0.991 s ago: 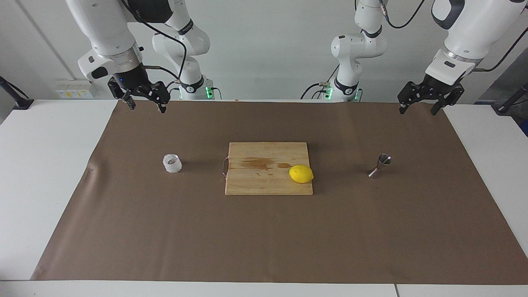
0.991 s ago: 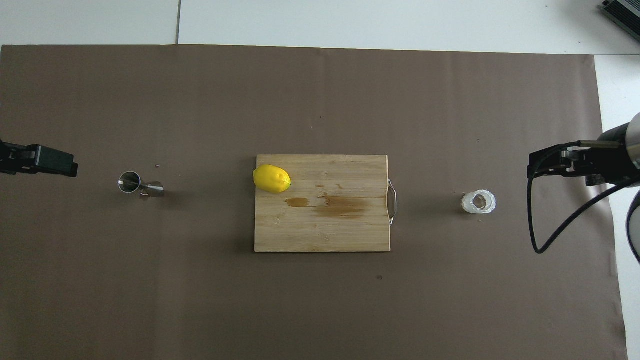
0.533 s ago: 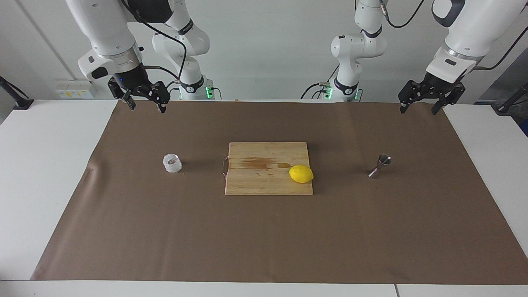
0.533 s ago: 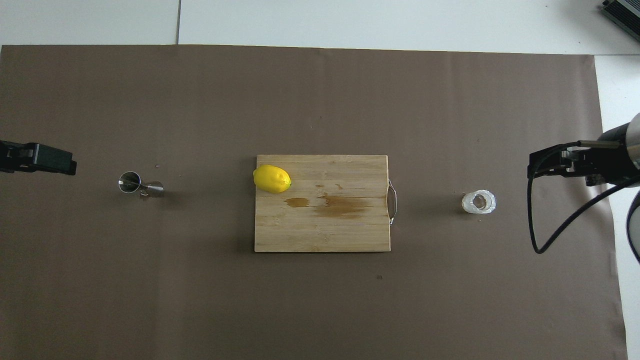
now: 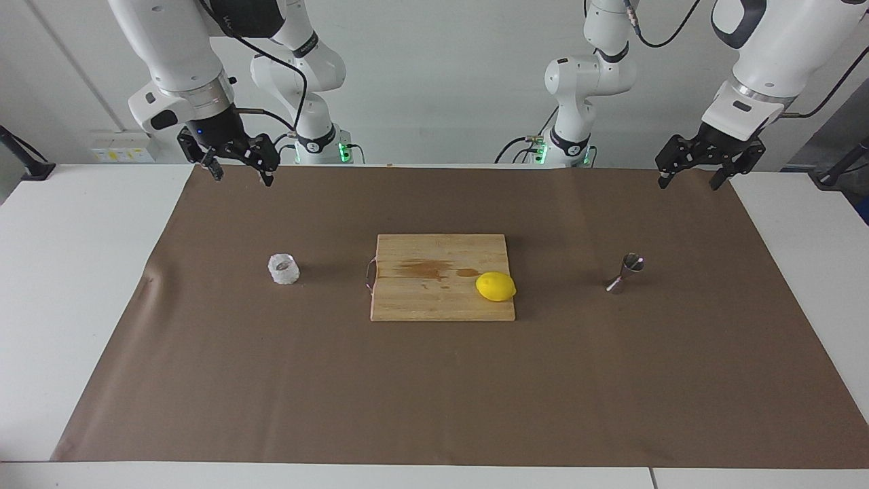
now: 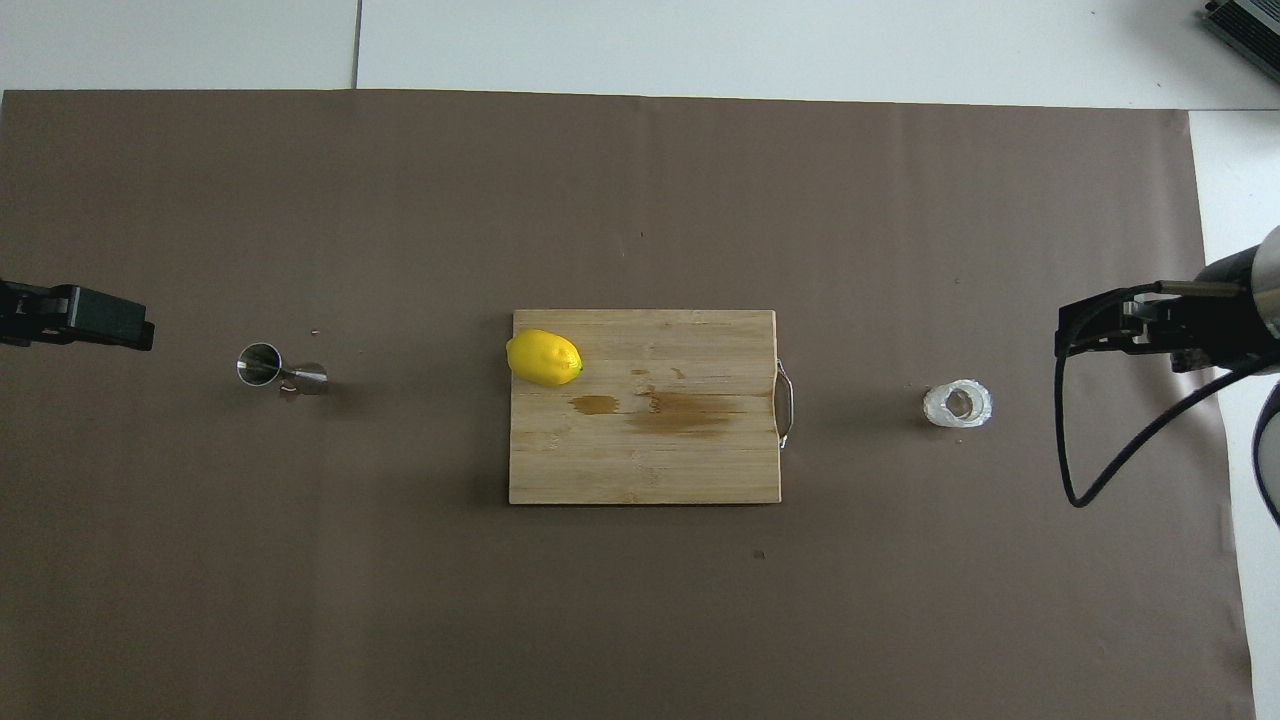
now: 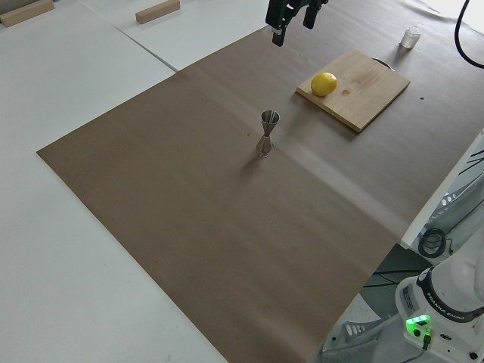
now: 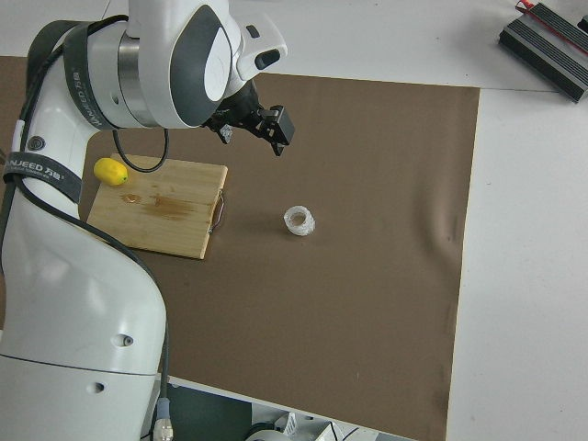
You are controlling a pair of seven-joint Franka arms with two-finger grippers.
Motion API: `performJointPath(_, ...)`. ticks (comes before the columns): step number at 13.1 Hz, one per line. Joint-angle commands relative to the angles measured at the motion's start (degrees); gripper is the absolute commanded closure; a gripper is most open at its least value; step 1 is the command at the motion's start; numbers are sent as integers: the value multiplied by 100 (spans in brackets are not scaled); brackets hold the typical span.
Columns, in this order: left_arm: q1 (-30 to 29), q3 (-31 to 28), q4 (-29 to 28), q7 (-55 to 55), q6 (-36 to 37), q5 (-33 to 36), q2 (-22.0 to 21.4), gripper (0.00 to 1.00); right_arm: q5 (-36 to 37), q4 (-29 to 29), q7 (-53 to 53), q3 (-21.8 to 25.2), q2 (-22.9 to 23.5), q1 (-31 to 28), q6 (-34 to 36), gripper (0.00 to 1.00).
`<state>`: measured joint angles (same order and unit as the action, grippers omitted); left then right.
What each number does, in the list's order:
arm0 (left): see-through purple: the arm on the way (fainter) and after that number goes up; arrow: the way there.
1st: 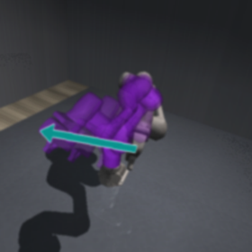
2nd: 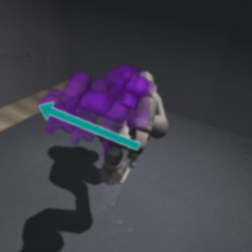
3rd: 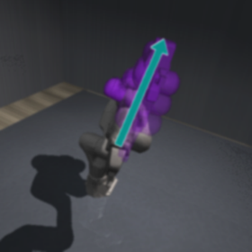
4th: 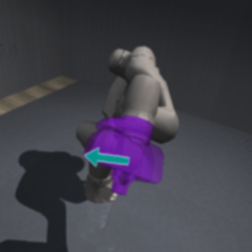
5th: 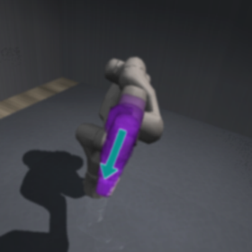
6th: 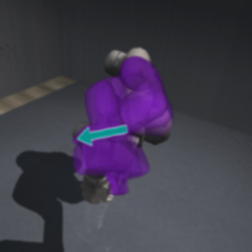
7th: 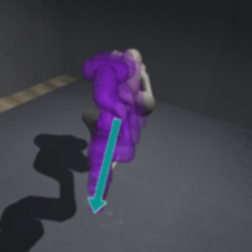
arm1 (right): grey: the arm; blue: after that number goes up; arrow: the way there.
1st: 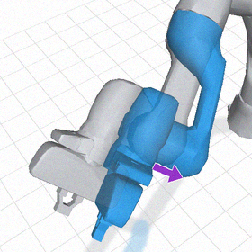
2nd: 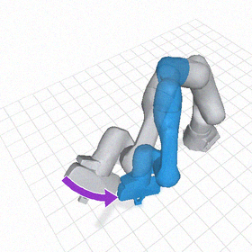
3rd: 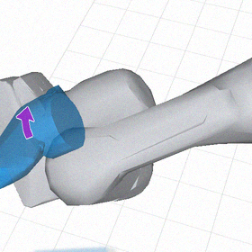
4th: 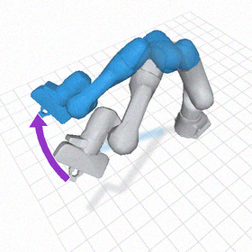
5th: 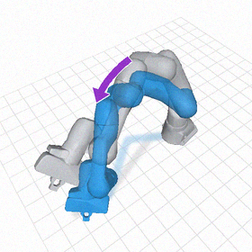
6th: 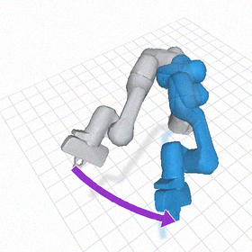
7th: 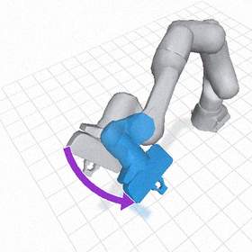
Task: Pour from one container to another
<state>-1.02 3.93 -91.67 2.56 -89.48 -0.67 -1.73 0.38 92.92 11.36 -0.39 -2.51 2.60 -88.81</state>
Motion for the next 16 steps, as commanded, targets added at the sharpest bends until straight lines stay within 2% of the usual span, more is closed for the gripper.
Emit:
performJointPath(1,-30,-67,79,-71,62,-46,269,0,-152,7,33,4,-21,-49,56,0)
performJointPath(6,-776,-85,71,-167,80,-836,805,0,-152,7,33,4,-21,-58,56,0)
performJointPath(9,-1137,-85,62,-1280,80,-1373,1148,0,-152,7,33,4,-21,-58,56,0)
performJointPath(16,-1164,-76,97,-2688,98,-1392,1982,0,-152,7,33,4,-21,-58,56,0)
